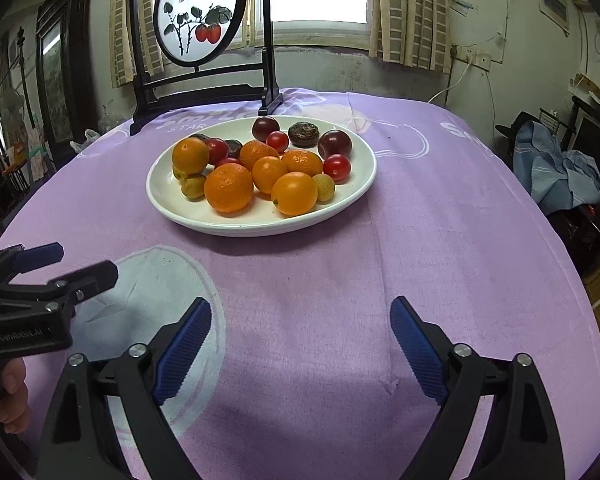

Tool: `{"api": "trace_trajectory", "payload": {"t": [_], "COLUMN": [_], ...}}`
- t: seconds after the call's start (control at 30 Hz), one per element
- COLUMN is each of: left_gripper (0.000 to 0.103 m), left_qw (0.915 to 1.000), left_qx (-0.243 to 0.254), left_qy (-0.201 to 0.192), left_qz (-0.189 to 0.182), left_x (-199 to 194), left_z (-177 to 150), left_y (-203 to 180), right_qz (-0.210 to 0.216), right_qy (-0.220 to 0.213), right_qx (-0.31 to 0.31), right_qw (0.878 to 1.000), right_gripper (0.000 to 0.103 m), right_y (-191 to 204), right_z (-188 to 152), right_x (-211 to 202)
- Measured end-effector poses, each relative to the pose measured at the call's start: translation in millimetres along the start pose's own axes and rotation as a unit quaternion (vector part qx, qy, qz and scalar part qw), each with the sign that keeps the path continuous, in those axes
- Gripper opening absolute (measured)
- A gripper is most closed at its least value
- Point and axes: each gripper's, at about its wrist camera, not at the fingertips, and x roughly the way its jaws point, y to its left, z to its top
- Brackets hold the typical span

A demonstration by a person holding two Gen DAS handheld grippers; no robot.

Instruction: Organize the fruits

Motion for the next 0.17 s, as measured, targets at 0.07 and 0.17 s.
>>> {"api": "trace_trajectory", "payload": {"t": [0.07, 0.17], "left_gripper": [0.099, 0.099], "left_qw": [0.9999, 0.9996], "left_qx": [0.003, 0.005], "left_qy": [0.013, 0.012], "left_qz": [0.003, 0.025], "left_x": [5.9, 10.1], "left_z": [-2.3, -5.4], "left_y": [-0.7, -0.8], "right_qz": [0.002, -0.001], "right_qy": [0.003, 0.013], "right_qx": [-0.002, -0.01], "right_qw": [1.0, 1.0], "right_gripper": [0.094, 0.094], "right_y": [1.0, 4.1], "right_z": [-0.8, -2.3], "right_x": [0.1, 2.4]}}
